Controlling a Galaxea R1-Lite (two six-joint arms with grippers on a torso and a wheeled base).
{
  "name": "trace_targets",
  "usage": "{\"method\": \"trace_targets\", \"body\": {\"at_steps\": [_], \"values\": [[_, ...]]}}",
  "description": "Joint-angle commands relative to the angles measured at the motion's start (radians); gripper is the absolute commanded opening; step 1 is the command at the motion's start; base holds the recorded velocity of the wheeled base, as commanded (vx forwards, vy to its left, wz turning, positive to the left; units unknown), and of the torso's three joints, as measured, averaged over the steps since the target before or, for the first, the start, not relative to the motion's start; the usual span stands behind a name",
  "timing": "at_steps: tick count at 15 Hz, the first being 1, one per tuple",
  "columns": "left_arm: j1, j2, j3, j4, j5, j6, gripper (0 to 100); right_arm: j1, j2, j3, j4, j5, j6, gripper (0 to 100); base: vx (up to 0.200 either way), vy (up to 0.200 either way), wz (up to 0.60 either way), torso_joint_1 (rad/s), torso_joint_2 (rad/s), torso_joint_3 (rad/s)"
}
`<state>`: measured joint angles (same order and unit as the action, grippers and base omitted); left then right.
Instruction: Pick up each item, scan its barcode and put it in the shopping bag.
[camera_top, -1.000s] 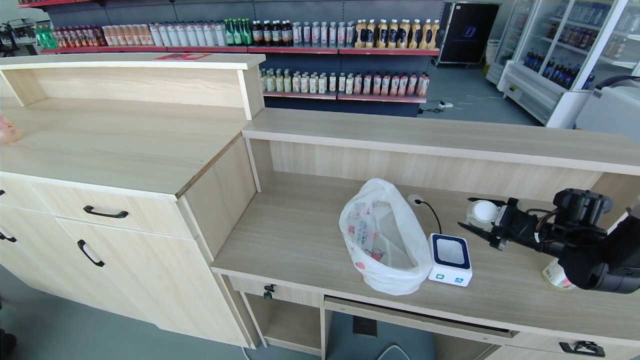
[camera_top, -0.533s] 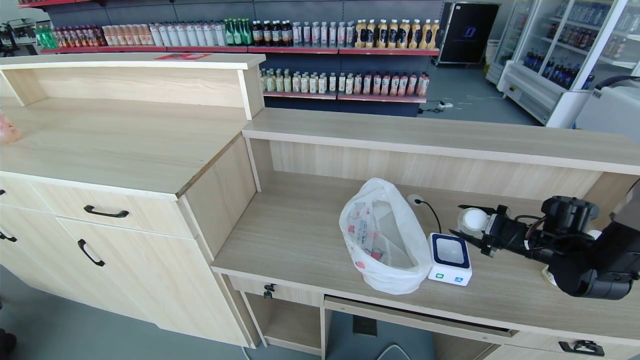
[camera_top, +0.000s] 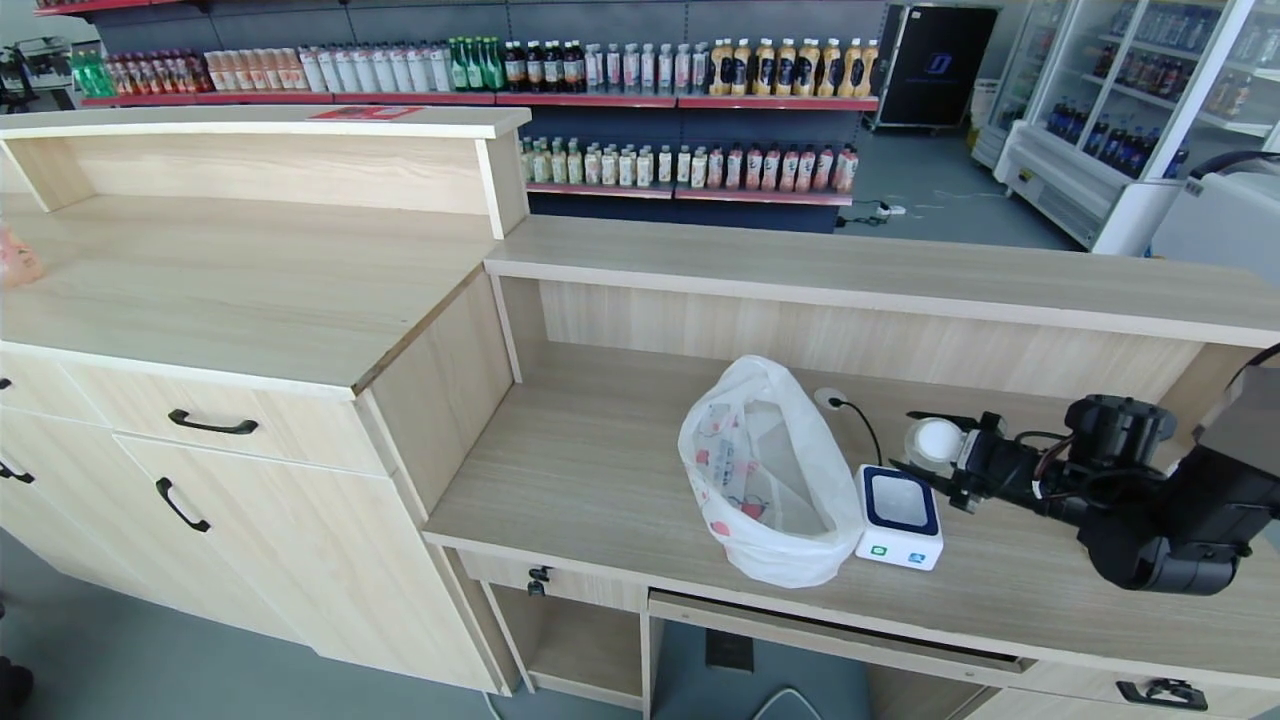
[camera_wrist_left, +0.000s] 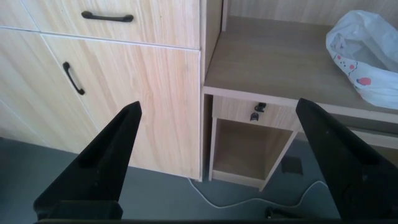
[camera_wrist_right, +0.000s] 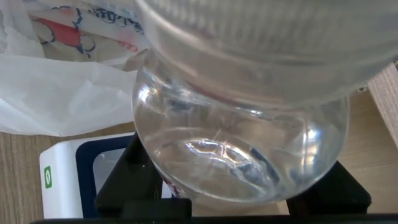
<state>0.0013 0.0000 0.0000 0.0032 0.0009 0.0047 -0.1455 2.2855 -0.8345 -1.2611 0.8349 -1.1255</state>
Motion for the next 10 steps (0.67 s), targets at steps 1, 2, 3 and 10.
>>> {"method": "trace_targets", "body": {"at_steps": [1, 2, 3, 10], "values": [[0.000, 0.002, 0.000, 0.000, 0.001, 0.000, 100, 0.004, 0.019, -0.018, 0.000, 0.001, 0.006, 0, 0.000, 0.000, 0.00, 0.000, 0.00, 0.000], [0.000, 0.002, 0.000, 0.000, 0.001, 0.000, 100, 0.011, 0.025, -0.028, 0.000, 0.001, 0.016, 0, 0.000, 0.000, 0.00, 0.000, 0.00, 0.000], [0.000, 0.002, 0.000, 0.000, 0.001, 0.000, 100, 0.015, 0.029, -0.040, 0.000, 0.001, 0.024, 0, 0.000, 0.000, 0.00, 0.000, 0.00, 0.000], [0.000, 0.002, 0.000, 0.000, 0.001, 0.000, 100, 0.035, 0.074, -0.101, -0.012, 0.001, 0.095, 0, 0.000, 0.000, 0.00, 0.000, 0.00, 0.000]]}}
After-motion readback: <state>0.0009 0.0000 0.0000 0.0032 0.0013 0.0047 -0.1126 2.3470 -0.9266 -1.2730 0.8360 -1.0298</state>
